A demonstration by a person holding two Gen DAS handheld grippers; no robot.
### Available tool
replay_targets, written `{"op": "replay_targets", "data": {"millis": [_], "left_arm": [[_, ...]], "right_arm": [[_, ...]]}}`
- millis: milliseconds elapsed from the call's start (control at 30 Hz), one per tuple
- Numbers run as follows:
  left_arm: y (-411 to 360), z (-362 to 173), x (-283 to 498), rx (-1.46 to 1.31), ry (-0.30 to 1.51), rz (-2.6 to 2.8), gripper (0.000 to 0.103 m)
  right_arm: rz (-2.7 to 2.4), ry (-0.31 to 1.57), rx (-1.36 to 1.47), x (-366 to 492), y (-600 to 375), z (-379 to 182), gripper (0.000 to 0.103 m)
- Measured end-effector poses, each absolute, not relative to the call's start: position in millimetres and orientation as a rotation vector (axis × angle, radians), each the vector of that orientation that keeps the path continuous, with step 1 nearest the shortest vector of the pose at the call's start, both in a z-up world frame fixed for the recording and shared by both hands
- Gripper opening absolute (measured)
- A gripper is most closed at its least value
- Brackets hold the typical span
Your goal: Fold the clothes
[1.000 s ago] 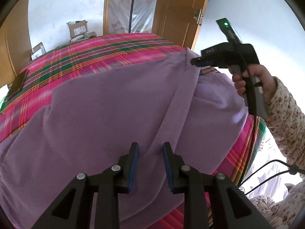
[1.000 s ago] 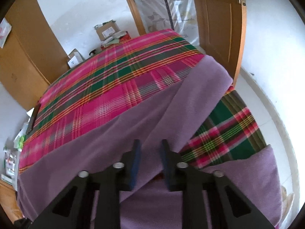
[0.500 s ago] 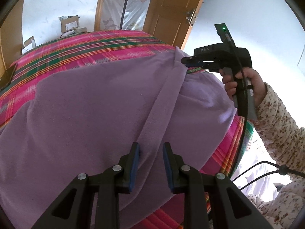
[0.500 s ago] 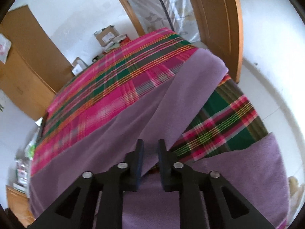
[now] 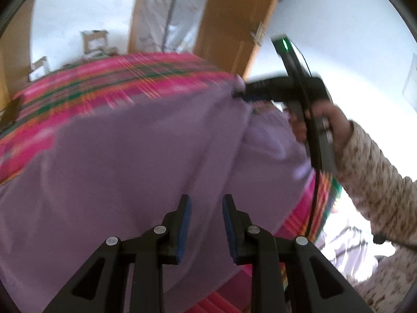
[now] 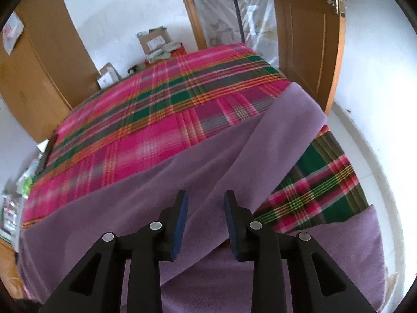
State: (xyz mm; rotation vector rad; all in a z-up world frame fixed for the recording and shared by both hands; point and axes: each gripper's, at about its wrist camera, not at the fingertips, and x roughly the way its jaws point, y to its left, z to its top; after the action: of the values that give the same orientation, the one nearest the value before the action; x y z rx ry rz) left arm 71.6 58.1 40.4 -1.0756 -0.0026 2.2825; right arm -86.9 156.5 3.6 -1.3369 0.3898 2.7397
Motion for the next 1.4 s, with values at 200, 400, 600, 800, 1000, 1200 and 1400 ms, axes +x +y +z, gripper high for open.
{"op": "replay_targets", "data": {"millis": [200,400,600,800,1000,1200,1400], "left_arm": [[68.5,39.3,59.2,-1.103,0.019,2.271,0.028],[86.5,26.1,50.2,-1.181,0.080,2.204,0.028],[87.5,22.6,49.6,-1.194,0.066,2.188,0.027],[87.2,26.2,54.0,-1.152,0.032,2.186,0.003],[93.8,27.5,66.2,-1.104,0.080,2.161,0.003],[94.9,24.0,68.8,-1.110,0.096,2.156,0.003],[95.0,23.0,69.3,-1.121,0.104,2.158,0.003]], "right_arm": [[2.706,0.383,-1.372,-91.1,157.8,-5.3,0.031],[2.692,0.397,-1.364,-88.2,160.5,-9.9,0.022],[2.720,0.372,-1.353,-84.7,161.4,-10.8,0.008],[2.752,0.366,-1.318,-78.7,161.7,-7.3,0.006],[2.772,0.429,-1.272,-63.5,172.7,-2.9,0.005],[2.760,0.475,-1.239,-45.2,187.0,-1.9,0.004],[2.716,0.532,-1.240,-39.2,200.7,-5.5,0.005]]}}
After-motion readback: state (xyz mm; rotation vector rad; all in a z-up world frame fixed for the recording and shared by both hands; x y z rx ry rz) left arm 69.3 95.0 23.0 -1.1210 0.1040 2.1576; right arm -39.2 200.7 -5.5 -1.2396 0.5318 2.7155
